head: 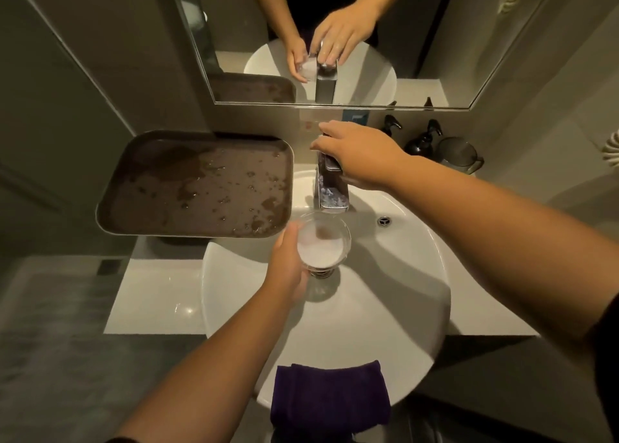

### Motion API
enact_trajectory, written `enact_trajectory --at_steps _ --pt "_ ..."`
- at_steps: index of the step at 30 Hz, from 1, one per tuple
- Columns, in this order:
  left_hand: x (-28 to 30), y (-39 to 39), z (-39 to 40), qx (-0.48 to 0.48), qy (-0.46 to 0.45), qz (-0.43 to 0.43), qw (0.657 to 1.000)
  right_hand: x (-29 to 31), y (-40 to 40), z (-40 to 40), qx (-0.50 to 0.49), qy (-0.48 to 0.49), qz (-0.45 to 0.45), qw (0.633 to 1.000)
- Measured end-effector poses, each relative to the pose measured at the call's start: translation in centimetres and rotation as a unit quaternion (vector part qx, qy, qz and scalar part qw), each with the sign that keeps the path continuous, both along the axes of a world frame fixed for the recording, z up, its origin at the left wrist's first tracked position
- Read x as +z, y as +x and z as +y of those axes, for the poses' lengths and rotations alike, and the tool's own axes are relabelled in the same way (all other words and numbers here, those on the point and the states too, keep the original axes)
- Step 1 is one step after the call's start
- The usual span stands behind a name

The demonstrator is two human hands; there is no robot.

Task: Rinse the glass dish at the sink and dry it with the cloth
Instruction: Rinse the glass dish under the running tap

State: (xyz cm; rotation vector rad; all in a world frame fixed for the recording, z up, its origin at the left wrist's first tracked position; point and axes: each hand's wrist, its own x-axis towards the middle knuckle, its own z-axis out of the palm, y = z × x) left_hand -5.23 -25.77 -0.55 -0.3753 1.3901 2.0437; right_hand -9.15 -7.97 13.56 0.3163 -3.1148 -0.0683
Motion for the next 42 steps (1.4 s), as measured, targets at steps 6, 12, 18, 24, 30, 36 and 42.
enact_trajectory --at_steps 6,12,18,24,30,36,42 --pt "-1.7 0.0 0.9 -0.009 -0.012 -0.01 1.0 0.7 -0.4 0.2 0.006 -0.017 -0.023 1.0" --pt "-2.1 -0.2 1.1 -0.009 -0.019 -0.008 1.0 1.4 -0.7 0.3 0.005 -0.036 -0.046 0.998" --pt "-1.9 -0.5 1.2 -0.01 -0.014 -0.004 1.0 1.5 -0.8 0.4 -0.001 -0.058 -0.059 0.997" --pt "-1.4 -0.6 1.3 -0.015 -0.01 0.003 1.0 1.9 -0.9 0.3 -0.006 -0.067 -0.069 0.995" --pt "-1.0 -0.8 1.3 -0.016 0.002 0.005 1.0 2.0 -1.3 0.6 -0.01 -0.073 -0.074 0.995" --pt "-0.9 -0.8 1.2 -0.01 0.002 0.009 1.0 1.1 -1.0 0.7 -0.028 -0.111 -0.058 0.992" --pt "-0.9 -0.1 1.2 0.012 0.013 0.002 1.0 -6.1 7.4 -0.4 -0.281 -0.391 0.117 0.869"
